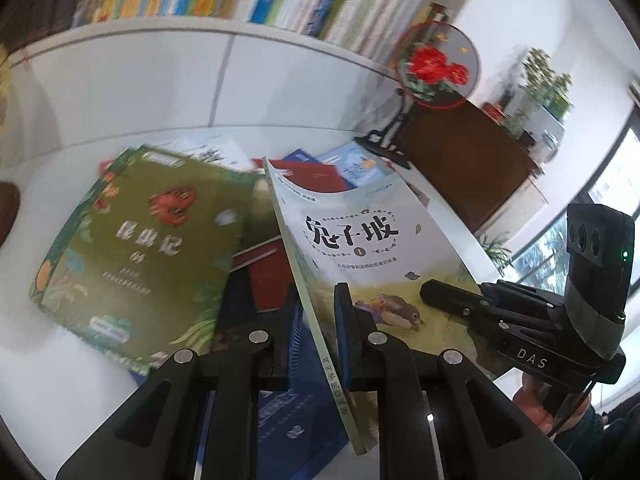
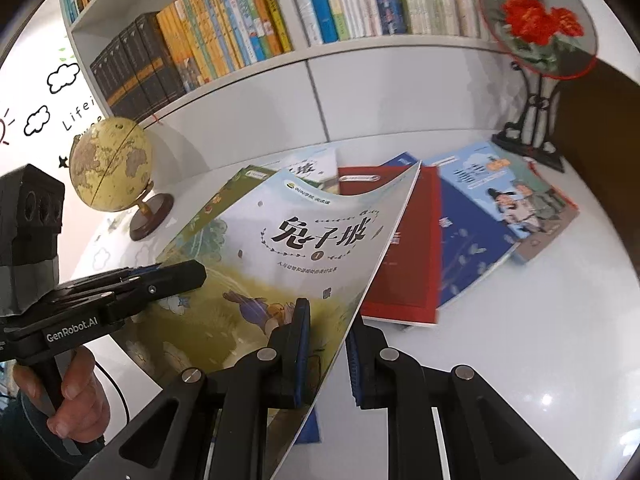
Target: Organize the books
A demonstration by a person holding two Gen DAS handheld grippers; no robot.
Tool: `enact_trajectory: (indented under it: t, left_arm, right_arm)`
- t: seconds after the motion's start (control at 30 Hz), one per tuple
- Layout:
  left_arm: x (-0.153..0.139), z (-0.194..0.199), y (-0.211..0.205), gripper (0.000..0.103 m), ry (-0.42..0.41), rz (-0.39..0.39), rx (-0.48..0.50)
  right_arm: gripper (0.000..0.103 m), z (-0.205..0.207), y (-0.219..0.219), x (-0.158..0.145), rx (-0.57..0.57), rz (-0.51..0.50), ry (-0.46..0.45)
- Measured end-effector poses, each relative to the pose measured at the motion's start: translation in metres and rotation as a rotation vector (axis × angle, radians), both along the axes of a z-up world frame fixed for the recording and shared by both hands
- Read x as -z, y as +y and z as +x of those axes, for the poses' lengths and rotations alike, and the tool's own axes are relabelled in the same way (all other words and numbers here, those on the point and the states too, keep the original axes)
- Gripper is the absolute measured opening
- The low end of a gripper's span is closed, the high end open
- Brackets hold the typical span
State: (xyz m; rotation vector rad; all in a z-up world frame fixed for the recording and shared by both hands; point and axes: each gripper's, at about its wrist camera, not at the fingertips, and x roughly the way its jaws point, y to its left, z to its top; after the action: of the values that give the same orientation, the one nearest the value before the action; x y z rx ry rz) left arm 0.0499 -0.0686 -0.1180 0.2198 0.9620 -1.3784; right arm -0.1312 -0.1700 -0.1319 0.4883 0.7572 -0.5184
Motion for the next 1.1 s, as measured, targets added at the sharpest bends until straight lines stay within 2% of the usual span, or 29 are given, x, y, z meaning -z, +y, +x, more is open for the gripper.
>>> enact_trajectory:
  t: [0.17,0.27,0.5,0.7,0.93,1.1]
  left_arm:
    - [-0.011,-0.034,-0.022,0.012,0.012,-0.035,0.069]
    - [-0.014,-0.068,-0.044,0.012,0.013,-0.044,0.112]
    - [-0.01,-0.144,-0.096,0.012,0.051,-0.056,0.16]
    - [-0.002,-0.201,-0.121,0.012,0.036,-0.04,0.128]
    - [0.022,-0.243,-0.131,0.013,0.024,-0.014,0.048]
    - [0.046,-0.262,-0.131,0.014,0.03,0.013,-0.001]
  right_arm:
    - [0.016,-0.046,-0.011,-0.017,0.066,-0.039,0.015]
    - [0.016,-0.075,-0.024,-0.026,0.103,-0.059,0.032]
    - [0.016,-0.152,-0.067,-0.027,0.156,-0.075,0.096]
    - [0.016,-0.203,-0.108,-0.02,0.104,-0.084,0.133]
    - [0.017,-0.241,-0.143,0.004,0.038,-0.006,0.12]
    - [0.017,-0.254,-0.165,0.036,-0.01,0.088,0.11]
